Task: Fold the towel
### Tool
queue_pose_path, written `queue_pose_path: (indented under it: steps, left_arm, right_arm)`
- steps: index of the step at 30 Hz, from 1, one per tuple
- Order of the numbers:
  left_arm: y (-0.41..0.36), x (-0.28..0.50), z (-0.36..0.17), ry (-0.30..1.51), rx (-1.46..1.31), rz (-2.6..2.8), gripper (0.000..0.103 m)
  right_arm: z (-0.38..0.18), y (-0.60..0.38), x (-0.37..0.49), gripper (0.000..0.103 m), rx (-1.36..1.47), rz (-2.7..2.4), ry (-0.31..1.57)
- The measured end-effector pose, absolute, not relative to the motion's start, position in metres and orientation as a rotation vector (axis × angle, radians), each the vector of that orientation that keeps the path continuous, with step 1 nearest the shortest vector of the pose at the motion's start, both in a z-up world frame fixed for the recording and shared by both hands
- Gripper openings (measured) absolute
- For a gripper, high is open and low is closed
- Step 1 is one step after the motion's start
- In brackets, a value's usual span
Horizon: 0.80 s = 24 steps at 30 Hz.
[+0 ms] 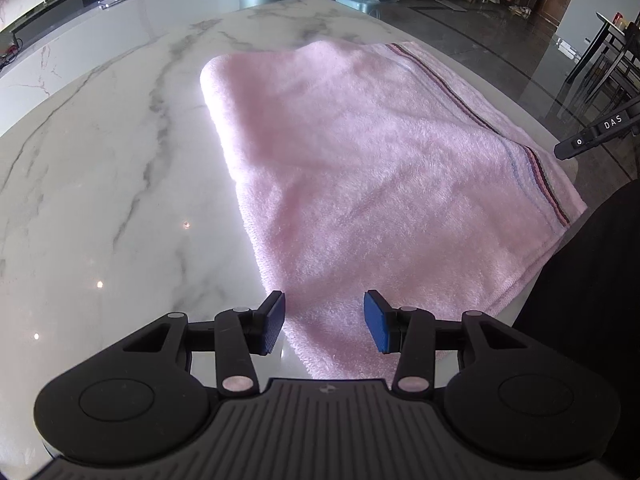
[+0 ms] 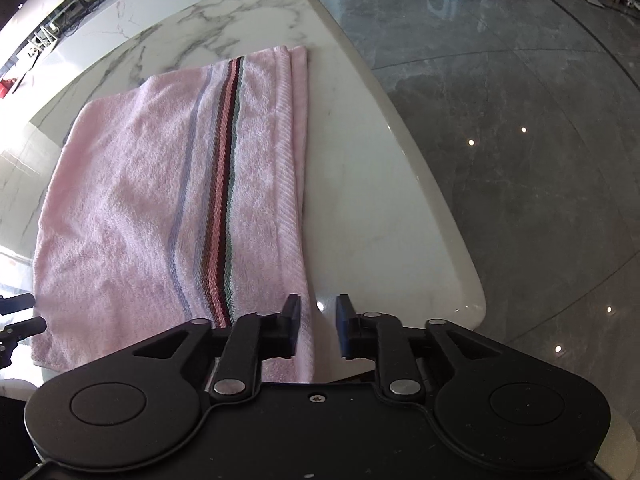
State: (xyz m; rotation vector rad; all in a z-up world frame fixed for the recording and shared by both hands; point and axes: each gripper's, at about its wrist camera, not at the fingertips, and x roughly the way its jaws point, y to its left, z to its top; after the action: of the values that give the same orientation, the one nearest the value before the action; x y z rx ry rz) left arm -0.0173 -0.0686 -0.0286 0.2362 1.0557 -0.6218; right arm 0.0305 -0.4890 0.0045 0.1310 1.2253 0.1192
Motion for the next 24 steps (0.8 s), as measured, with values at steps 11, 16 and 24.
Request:
queue_pose_path:
  steps: [11, 16, 24]
  left_arm:
    - [-0.038, -0.018, -0.027, 1.136, 0.018, -0.538, 0.042]
    - [-0.044, -0.012, -0.034, 1.172, -0.019, -0.476, 0.042]
    - [-0.054, -0.014, -0.034, 1.182, -0.007, -0.426, 0.042]
  right_arm:
    - [-0.009, -0.489, 0.021, 0.048, 0.205, 0.172, 1.271]
    - [-0.013, -0.480, 0.024, 0.040, 0.169, 0.193, 1.282]
    - [-0.020, -0.468, 0.033, 0.032, 0.084, 0.250, 1.325]
